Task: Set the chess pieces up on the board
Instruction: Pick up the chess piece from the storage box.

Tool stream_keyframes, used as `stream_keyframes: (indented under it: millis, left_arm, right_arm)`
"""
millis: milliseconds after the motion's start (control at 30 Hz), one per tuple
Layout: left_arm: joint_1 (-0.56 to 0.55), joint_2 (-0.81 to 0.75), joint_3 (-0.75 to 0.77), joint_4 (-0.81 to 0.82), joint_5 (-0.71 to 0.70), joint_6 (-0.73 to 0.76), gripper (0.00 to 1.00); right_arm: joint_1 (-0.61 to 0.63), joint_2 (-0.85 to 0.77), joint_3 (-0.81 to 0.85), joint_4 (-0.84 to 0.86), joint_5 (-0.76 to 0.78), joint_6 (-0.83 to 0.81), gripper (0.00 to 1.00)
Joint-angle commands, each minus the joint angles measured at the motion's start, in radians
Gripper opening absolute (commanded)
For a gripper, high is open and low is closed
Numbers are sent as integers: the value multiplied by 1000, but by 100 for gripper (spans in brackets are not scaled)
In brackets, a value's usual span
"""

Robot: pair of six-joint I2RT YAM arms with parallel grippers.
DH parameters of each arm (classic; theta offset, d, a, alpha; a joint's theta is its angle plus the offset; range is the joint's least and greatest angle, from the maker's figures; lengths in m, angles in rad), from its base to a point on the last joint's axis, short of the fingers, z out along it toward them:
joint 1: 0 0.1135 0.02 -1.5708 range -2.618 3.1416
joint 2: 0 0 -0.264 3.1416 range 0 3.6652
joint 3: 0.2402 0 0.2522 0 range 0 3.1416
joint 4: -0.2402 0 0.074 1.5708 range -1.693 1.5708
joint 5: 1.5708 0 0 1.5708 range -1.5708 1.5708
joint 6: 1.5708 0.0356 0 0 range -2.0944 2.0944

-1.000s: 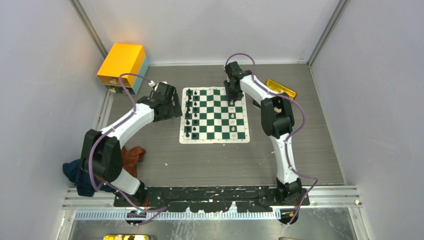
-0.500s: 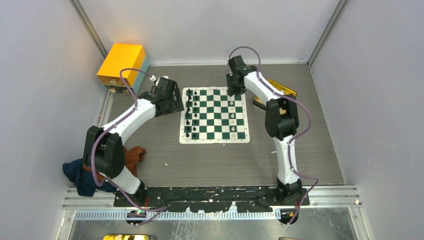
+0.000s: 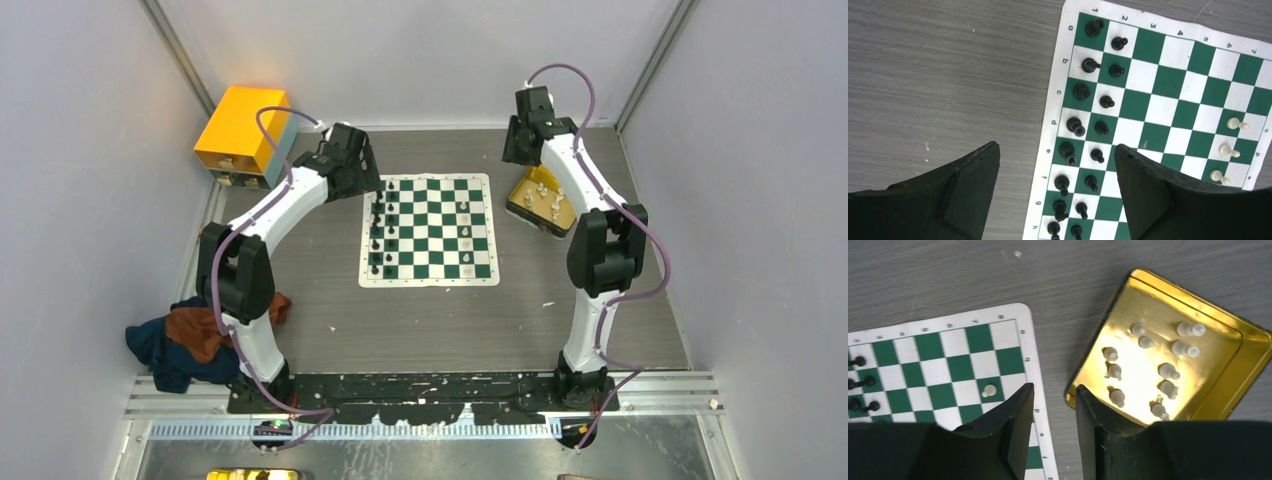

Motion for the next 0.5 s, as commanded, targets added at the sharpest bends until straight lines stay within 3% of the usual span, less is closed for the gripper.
stream_keyframes:
  millis: [0, 33, 100, 467]
  left_arm:
    - [4, 34, 75, -14, -5, 22, 86]
    - [4, 40, 76, -10, -2, 21, 86]
    - [4, 46, 74, -4, 2, 21, 99]
    - [4, 48, 50, 13, 4, 31, 100]
  right_arm:
    - [-48, -35, -75, 41, 44, 52, 42]
    - [-57, -33, -87, 47, 44, 56, 42]
    - [-80, -18, -98, 47, 51, 62, 42]
    - [-149, 88, -65, 48, 24, 82, 39]
